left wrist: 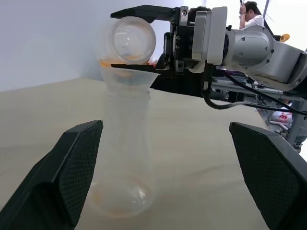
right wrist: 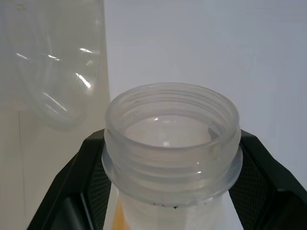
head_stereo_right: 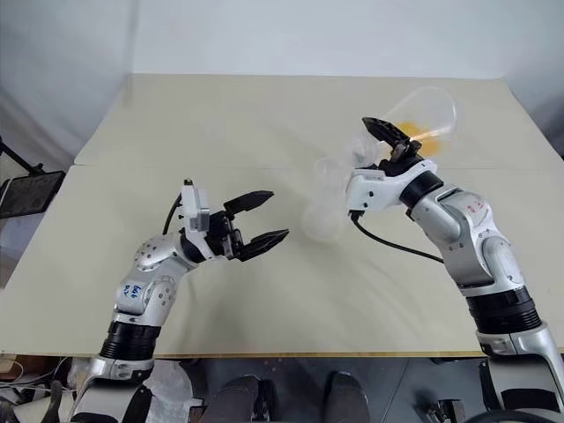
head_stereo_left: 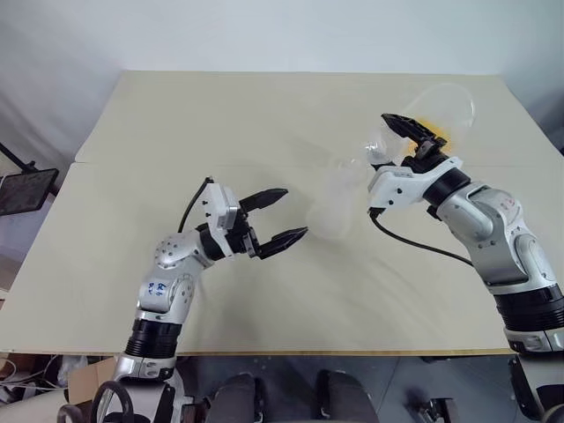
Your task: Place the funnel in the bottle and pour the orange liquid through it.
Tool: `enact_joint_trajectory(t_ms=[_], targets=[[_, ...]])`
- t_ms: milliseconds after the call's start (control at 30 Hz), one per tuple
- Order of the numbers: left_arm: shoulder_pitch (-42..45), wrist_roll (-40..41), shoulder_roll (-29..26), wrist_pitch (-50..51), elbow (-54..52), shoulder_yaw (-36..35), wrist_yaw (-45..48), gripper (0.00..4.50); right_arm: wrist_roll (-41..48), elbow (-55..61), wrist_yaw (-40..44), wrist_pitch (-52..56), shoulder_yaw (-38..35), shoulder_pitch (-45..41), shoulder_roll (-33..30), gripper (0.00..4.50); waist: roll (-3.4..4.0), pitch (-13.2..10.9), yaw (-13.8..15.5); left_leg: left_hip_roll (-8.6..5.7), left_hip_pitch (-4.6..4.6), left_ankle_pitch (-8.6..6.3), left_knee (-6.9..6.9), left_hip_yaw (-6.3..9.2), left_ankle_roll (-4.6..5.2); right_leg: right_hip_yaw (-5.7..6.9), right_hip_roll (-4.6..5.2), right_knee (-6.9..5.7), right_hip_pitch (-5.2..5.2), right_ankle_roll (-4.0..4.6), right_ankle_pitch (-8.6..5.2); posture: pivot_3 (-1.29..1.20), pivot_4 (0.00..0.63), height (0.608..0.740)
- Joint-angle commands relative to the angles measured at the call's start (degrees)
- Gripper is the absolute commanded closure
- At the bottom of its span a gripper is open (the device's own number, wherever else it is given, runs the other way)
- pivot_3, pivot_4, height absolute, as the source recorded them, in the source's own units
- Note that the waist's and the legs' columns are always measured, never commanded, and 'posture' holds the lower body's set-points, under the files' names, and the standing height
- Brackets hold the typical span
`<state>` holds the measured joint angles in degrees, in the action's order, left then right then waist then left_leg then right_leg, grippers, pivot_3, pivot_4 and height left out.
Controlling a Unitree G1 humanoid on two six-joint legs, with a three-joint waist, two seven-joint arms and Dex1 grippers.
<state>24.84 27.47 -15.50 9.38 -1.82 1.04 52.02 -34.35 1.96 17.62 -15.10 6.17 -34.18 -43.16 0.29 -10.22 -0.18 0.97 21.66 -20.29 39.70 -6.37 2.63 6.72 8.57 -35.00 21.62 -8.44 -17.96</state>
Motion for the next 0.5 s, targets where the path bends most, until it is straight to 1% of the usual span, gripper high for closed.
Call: enact_joint_trajectory(t_ms=[33,233,500], targets=[[0.0,0.3,0.4,-1.0,-2.6,0.2,-0.4,0.0,-1.4,1.4,-1.5,-1.6,-1.2,-1.6,-1.5,1.67,0.0,0.0,0.0,0.0,0.0,0.0,0.0,0.0,0.0,0.0,0.0,0.0,0.0,0.0,0.0,0.0,0.15,0.74],[-0.5,0.2,-0.2,-1.1,-2.4,-0.1,0.0,0.0,-3.6,0.8,-2.3,-3.0,-1.1,-2.0,-1.5,1.67,0.0,0.0,0.0,0.0,0.0,0.0,0.0,0.0,0.0,0.0,0.0,0.0,0.0,0.0,0.0,0.0,0.15,0.74],[-0.3,0.2,0.4,-1.3,-2.2,0.1,-0.8,0.0,-5.9,0.3,-3.4,-3.9,-1.1,-2.4,-1.5,1.67,0.0,0.0,0.0,0.01,0.0,0.0,0.0,0.0,0.0,0.0,0.0,0.0,-0.01,0.0,0.0,0.0,0.15,0.74]])
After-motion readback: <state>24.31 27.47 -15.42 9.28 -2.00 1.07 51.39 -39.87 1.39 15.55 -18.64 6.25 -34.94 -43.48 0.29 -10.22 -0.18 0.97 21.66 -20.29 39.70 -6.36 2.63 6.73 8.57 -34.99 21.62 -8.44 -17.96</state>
